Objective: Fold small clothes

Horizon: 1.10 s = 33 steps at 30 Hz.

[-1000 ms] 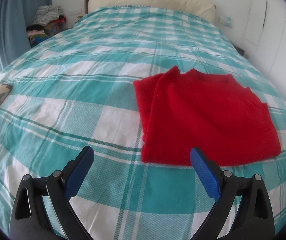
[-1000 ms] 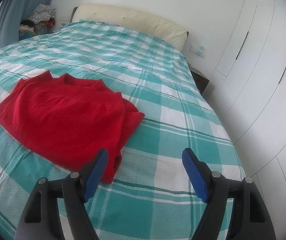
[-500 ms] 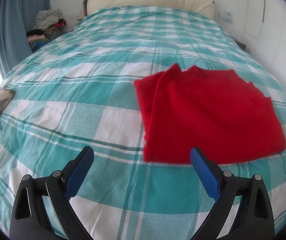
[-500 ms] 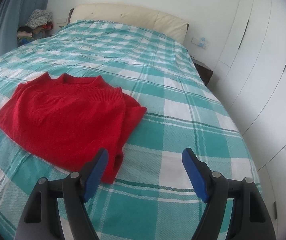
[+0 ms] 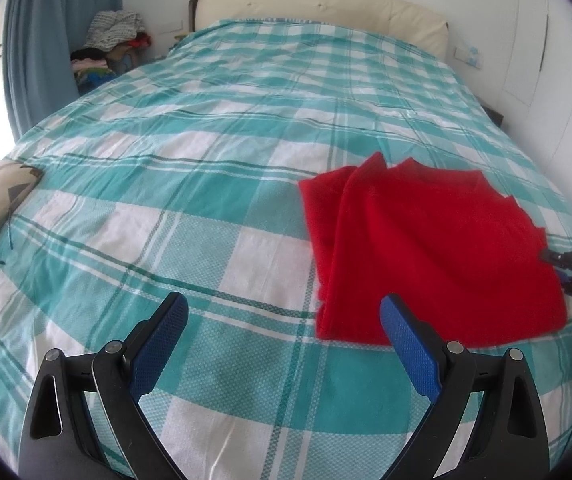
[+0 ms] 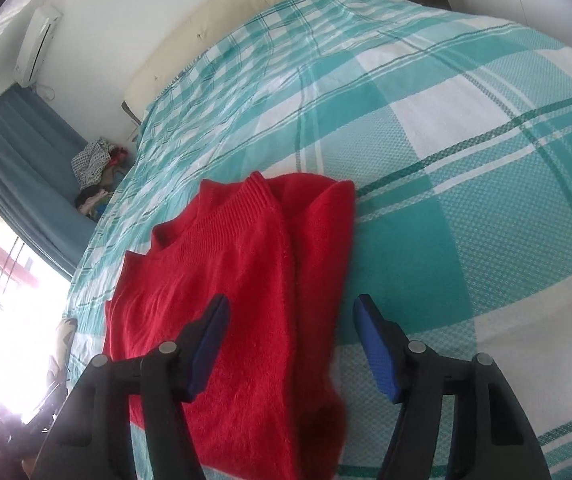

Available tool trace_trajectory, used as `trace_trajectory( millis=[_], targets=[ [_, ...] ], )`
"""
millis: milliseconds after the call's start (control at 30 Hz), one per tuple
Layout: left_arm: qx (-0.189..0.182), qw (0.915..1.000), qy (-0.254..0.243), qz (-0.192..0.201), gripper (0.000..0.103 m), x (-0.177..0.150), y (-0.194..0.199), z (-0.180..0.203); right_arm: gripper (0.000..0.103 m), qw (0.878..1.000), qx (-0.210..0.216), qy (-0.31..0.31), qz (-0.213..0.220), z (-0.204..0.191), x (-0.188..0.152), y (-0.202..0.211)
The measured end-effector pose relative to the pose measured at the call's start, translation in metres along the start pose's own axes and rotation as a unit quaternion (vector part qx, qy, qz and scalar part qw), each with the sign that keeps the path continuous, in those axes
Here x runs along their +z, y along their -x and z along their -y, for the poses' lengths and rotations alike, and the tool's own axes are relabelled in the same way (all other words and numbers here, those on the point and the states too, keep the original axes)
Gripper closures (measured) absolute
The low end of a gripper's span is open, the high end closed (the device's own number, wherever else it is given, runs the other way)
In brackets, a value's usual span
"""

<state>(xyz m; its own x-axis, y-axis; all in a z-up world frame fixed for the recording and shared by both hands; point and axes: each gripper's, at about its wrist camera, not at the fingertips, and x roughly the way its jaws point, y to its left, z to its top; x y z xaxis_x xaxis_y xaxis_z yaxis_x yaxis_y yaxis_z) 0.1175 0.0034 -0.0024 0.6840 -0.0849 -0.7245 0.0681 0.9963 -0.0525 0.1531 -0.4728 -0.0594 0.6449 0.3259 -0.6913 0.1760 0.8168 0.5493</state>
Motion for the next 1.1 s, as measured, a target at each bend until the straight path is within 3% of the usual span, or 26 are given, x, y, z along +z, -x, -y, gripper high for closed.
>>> trace_trajectory(
  millis=[33,67,100,200,367,567,733,833,867,933,967,1033,1100],
  targets=[
    [0.001,1.0,0.007,-0.001,0.005,0.002,0.001,-0.005,0.051,1.0,-0.011,0.008,-0.009,-0.003,0.0,-0.006],
    [0.001,0.9999,0.016,-0.002,0.005,0.003,0.001,-0.011,0.067,0.999,-0.021,0.02,-0.015,-0.006,-0.001,-0.009],
    [-0.001,0.9997,0.025,-0.004,0.005,0.005,0.002,-0.016,0.09,0.999,-0.029,0.03,-0.026,-0.011,-0.001,-0.013],
    [-0.01,0.9985,0.053,-0.004,0.005,0.01,0.007,-0.034,0.093,0.998,-0.046,0.041,-0.022,-0.036,0.005,-0.004],
    [-0.014,0.9961,0.087,0.001,0.005,0.012,0.014,-0.056,0.093,0.998,-0.007,0.056,-0.017,-0.122,0.025,0.003],
    [-0.008,0.9928,0.119,-0.012,0.005,0.011,0.007,-0.078,0.093,0.992,0.004,0.114,-0.049,-0.236,0.008,-0.058],
    [-0.005,0.9916,0.128,-0.012,0.005,0.01,0.007,-0.092,0.093,0.985,0.003,0.15,-0.08,-0.29,-0.032,-0.116],
    [-0.002,0.992,0.126,-0.012,0.005,0.01,0.007,-0.098,0.093,0.979,-0.031,0.182,-0.09,-0.303,-0.051,-0.144],
    [-0.002,0.9919,0.126,-0.013,0.005,0.01,0.007,-0.101,0.086,0.977,-0.024,0.185,-0.103,-0.303,-0.056,-0.153],
    [-0.005,0.9912,0.132,-0.013,0.005,0.01,0.007,-0.106,0.073,0.976,0.042,0.158,-0.144,-0.297,-0.058,-0.158],
    [-0.007,0.9908,0.135,-0.013,0.005,0.01,0.007,-0.109,0.062,0.974,0.083,0.14,-0.159,-0.295,-0.057,-0.156],
    [-0.012,0.99,0.14,-0.014,0.005,0.01,0.008,-0.114,0.06,0.969,0.143,0.119,-0.163,-0.294,-0.051,-0.141],
    [-0.016,0.9894,0.144,-0.015,0.005,0.009,0.009,-0.117,0.06,0.968,0.158,0.134,-0.139,-0.293,-0.041,-0.119]
  ],
)
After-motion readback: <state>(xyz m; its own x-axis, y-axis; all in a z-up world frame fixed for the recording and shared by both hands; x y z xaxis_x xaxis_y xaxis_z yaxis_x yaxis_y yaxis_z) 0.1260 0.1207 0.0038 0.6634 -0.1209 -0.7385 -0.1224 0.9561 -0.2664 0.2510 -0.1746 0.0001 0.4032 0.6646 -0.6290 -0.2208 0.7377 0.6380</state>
